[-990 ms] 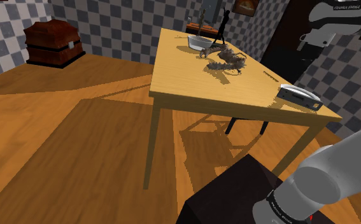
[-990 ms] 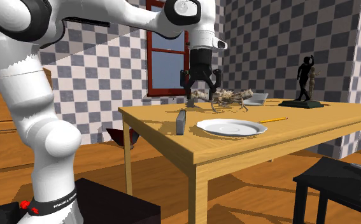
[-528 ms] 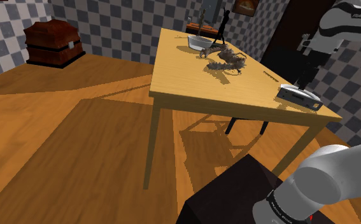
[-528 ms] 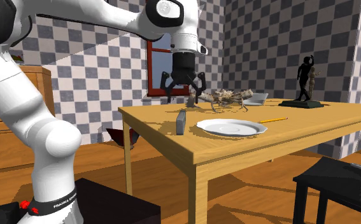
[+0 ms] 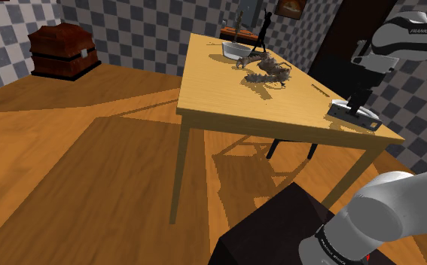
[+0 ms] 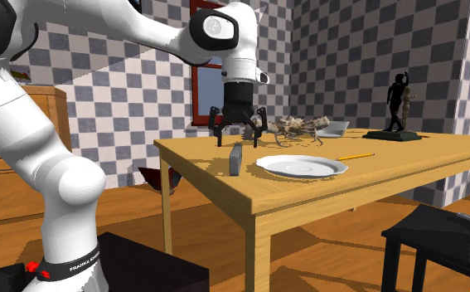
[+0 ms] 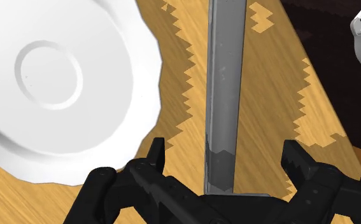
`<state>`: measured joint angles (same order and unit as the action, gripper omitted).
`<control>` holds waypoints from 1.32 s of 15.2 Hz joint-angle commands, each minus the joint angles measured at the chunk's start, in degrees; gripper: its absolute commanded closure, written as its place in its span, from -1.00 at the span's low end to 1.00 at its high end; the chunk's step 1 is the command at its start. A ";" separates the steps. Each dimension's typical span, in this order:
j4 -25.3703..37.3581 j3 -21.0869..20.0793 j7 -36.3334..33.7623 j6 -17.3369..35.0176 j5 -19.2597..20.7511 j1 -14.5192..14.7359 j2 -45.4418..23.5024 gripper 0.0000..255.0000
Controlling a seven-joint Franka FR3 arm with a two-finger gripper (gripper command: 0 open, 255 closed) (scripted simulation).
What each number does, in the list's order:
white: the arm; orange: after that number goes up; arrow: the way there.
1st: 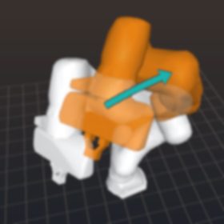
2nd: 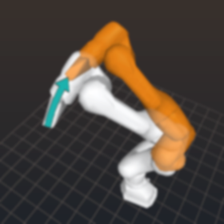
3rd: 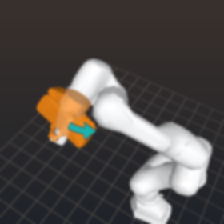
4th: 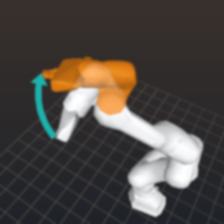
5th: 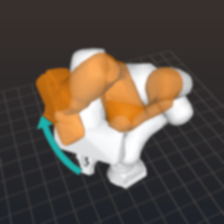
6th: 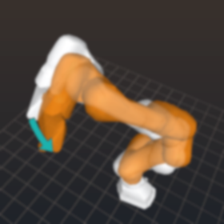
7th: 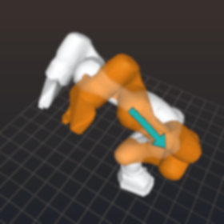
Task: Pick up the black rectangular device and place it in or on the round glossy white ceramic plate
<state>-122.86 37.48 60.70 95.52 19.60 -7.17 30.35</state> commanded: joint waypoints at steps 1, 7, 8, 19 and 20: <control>-0.19 0.03 -0.01 0.17 0.04 -0.02 0.04 -1.00; -0.17 0.03 -0.01 0.15 0.04 -0.02 0.03 1.00; -0.17 0.03 -0.01 0.15 0.04 -0.02 0.03 1.00; 3.02 -0.58 0.32 -2.77 -0.50 0.24 -0.28 1.00; 3.86 -0.71 0.41 -3.49 -0.63 0.31 -0.40 1.00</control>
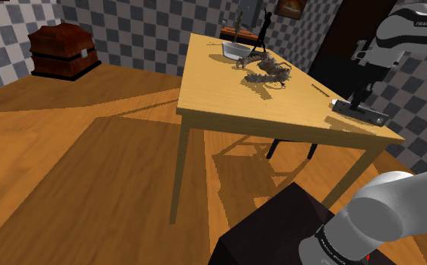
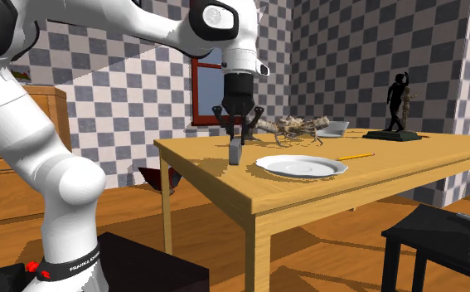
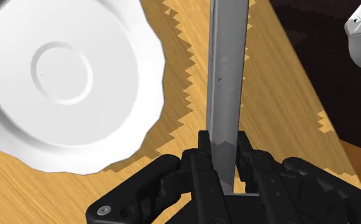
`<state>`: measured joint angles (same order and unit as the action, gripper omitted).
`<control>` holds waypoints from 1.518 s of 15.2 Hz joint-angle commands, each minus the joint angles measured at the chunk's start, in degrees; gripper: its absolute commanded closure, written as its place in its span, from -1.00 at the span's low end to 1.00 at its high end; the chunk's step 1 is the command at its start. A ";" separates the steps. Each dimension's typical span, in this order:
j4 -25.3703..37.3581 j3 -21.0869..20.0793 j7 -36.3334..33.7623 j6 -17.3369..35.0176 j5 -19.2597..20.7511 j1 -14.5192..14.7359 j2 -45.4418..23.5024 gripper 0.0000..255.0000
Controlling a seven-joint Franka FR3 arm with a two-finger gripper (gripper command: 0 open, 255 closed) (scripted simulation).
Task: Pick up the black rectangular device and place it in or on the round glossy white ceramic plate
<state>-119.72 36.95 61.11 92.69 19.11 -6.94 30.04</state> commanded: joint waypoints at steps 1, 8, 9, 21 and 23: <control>1.56 -0.32 0.10 -1.39 -0.28 0.15 -0.22 1.00; 7.80 -1.01 0.88 -6.44 -1.26 0.72 -1.51 1.00; 8.75 -1.08 1.01 -7.16 -1.40 0.81 -1.75 1.00; 35.99 17.73 20.95 -10.13 -17.19 2.48 -30.33 1.00; 43.66 20.72 26.97 -12.45 -25.04 -2.02 -39.69 1.00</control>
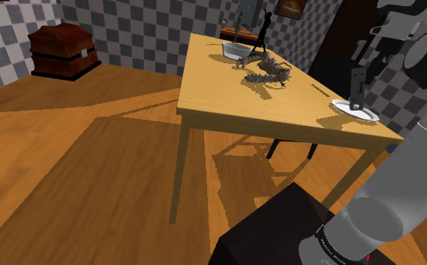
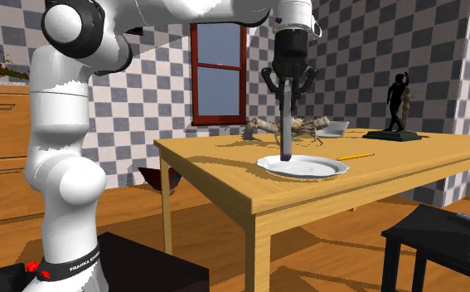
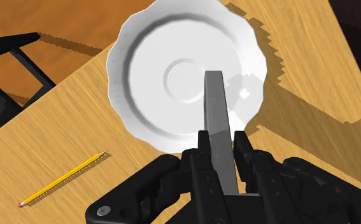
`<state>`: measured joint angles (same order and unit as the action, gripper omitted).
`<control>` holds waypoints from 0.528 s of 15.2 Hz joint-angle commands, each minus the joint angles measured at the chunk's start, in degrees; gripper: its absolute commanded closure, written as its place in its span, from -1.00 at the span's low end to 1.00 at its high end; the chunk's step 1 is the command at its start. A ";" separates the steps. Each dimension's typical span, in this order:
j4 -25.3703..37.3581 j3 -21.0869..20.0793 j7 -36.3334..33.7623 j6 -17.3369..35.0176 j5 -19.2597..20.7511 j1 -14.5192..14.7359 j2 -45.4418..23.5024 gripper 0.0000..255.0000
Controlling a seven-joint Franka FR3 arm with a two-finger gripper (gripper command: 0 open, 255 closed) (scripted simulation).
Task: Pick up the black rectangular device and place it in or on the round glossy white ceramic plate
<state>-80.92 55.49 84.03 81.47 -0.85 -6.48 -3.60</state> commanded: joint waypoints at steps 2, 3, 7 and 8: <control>7.53 1.57 5.94 -1.75 -7.89 -5.84 -9.47 1.00; 6.12 1.28 5.58 -0.71 -7.25 -5.45 -8.78 1.00; 0.90 1.17 4.46 3.16 -5.39 -3.53 -6.61 1.00; -0.30 1.15 4.20 4.09 -5.00 -3.14 -6.14 1.00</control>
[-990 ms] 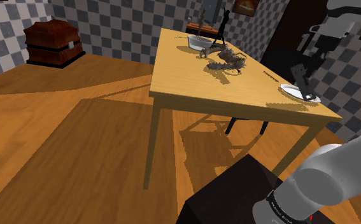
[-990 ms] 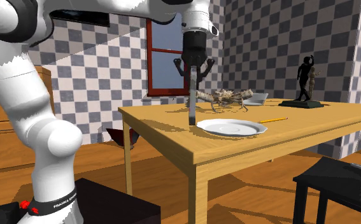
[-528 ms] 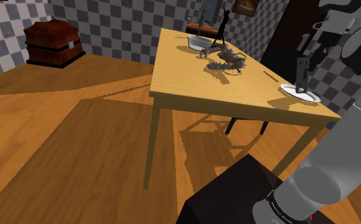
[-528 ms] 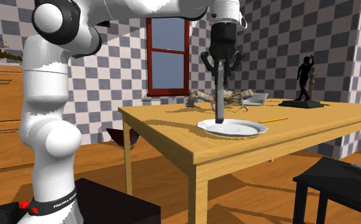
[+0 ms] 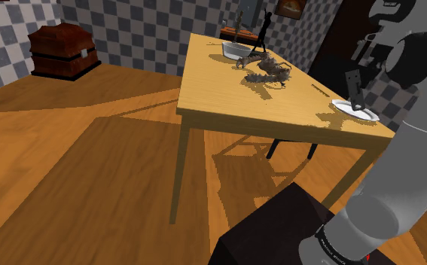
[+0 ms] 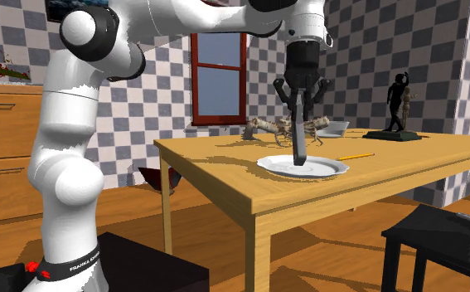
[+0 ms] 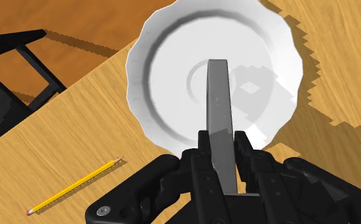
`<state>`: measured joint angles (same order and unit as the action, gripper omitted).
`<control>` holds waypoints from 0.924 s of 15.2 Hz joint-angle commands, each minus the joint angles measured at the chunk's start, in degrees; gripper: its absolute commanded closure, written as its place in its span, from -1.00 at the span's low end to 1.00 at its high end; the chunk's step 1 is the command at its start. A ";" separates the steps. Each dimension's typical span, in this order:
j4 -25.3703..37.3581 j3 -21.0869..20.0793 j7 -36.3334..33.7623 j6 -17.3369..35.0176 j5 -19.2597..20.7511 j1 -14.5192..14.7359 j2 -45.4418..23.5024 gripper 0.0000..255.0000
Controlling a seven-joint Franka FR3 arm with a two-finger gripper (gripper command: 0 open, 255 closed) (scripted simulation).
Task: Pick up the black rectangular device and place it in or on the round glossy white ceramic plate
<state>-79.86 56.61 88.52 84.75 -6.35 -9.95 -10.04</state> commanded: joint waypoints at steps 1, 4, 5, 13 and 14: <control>-2.54 0.01 -0.52 1.72 0.86 0.69 0.74 1.00; -5.87 -0.10 -1.18 4.37 1.83 1.58 1.90 1.00; -6.93 -0.14 -1.38 5.23 2.11 1.82 2.24 1.00; -12.95 -0.35 -2.31 10.37 3.34 2.87 3.74 1.00; -12.95 -0.35 -2.31 10.38 3.34 2.88 3.75 1.00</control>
<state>-92.34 56.22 86.37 94.90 -3.30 -7.13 -6.41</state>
